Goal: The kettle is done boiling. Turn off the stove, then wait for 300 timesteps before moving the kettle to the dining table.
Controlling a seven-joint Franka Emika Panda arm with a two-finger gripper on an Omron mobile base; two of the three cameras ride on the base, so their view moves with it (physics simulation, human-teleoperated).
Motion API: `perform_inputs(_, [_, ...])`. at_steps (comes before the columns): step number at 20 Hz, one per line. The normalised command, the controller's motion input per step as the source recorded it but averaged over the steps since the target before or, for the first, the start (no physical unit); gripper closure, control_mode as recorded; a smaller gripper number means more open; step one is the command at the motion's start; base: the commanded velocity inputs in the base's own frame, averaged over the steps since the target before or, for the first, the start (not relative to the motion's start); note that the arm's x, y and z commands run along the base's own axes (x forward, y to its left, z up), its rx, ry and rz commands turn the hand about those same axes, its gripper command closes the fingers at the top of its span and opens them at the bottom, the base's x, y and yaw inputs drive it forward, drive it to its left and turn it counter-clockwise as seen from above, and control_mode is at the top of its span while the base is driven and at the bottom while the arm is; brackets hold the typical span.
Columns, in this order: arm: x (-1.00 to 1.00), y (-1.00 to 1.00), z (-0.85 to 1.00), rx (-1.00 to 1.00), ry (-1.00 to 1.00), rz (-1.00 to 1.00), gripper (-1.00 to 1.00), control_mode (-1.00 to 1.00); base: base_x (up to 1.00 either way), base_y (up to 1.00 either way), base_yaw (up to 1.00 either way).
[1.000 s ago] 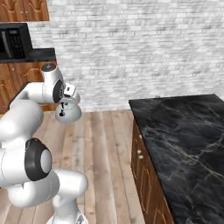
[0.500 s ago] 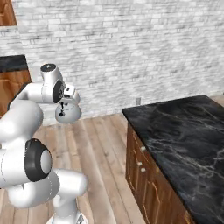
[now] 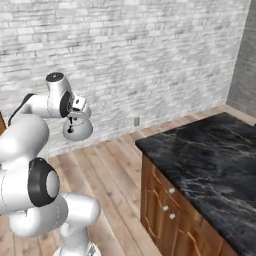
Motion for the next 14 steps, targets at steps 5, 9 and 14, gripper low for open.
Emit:
perform_inputs(5, [0.0, 0.0, 0.0, 0.0, 0.0, 0.0, 1.0, 1.0, 0.49, 0.68, -0.37])
perform_inputs(9, [0.0, 0.0, 0.0, 0.0, 0.0, 0.0, 1.0, 1.0, 0.46, 0.7, -0.39])
perform_inputs(14, [0.0, 0.0, 0.0, 0.0, 0.0, 0.0, 1.0, 1.0, 0.39, 0.71, -0.41])
